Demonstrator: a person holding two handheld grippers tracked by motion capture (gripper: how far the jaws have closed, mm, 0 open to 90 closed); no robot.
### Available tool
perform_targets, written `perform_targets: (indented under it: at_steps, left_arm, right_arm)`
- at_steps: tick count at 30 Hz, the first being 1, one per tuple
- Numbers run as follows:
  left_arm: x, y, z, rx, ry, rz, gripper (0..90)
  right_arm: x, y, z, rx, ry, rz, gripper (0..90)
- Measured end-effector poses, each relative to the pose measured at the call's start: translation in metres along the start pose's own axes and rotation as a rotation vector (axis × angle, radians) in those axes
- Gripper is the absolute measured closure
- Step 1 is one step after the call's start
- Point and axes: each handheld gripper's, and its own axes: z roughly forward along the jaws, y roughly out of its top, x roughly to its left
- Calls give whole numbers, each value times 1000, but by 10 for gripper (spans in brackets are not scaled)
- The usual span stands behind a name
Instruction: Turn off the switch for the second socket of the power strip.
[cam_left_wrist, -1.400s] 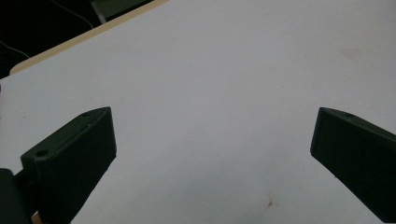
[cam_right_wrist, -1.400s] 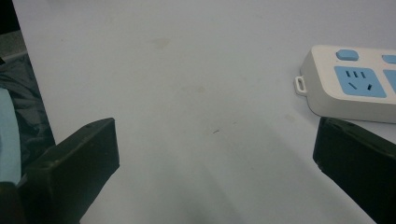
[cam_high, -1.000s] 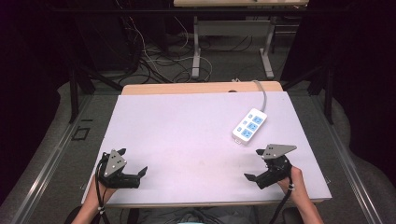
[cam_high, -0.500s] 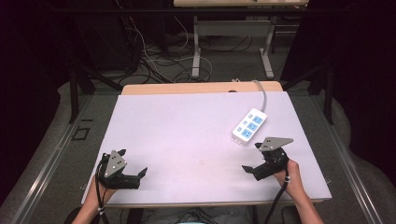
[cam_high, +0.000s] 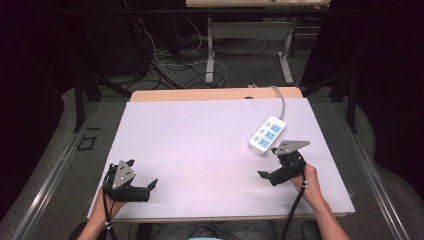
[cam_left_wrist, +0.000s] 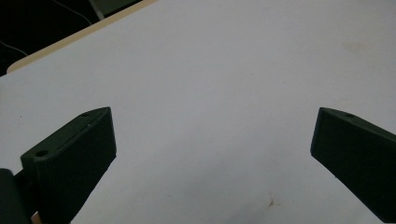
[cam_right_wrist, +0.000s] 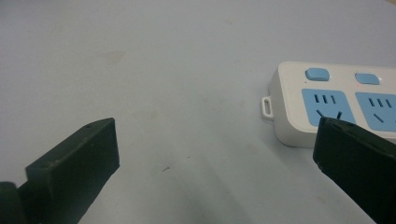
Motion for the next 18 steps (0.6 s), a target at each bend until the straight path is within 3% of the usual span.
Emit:
perform_targets:
  at_steps: [7,18]
  left_arm:
    - [-1,-1,-1,-2,-2,-6,0]
    - [-2,-1,1,2,-6,-1,0]
  right_arm:
    - [-4,5,2,4,-16,3,0]
    - [-25,13,9,-1,-36,52,0]
